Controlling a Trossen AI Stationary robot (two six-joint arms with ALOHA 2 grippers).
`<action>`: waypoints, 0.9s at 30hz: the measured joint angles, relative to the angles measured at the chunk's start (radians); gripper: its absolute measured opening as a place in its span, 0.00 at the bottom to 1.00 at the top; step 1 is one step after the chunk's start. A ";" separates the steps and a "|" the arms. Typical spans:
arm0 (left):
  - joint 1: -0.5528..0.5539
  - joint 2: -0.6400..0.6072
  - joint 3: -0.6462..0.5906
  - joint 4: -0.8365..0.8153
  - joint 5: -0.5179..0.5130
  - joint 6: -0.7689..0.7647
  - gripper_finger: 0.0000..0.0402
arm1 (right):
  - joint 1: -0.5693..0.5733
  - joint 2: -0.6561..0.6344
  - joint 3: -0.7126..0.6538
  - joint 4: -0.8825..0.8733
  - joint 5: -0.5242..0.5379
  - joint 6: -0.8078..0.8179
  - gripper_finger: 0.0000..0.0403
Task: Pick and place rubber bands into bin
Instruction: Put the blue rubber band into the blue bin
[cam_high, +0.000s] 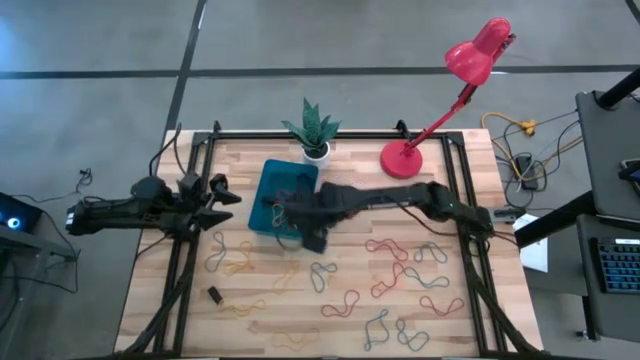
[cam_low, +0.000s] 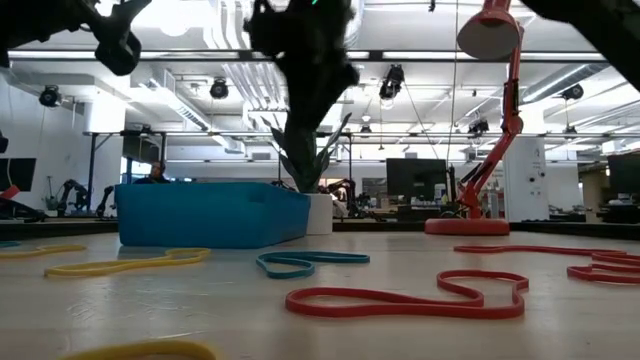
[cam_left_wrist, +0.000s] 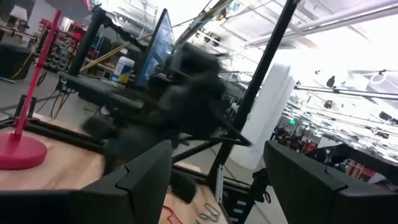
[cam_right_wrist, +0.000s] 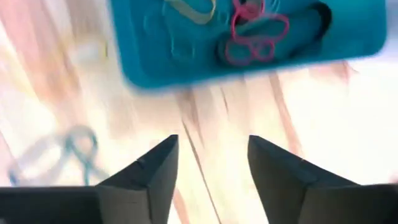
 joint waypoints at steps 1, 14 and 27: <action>0.000 -0.006 0.000 -0.010 -0.001 0.000 0.60 | 0.017 -0.005 -0.003 -0.029 0.014 -0.003 0.46; 0.000 0.071 -0.002 -0.009 0.000 -0.002 0.60 | 0.131 -0.137 -0.423 -0.103 -0.377 0.493 0.41; 0.000 0.136 -0.003 0.002 -0.006 -0.002 0.60 | 0.258 -0.587 -1.075 0.113 -0.301 1.744 0.41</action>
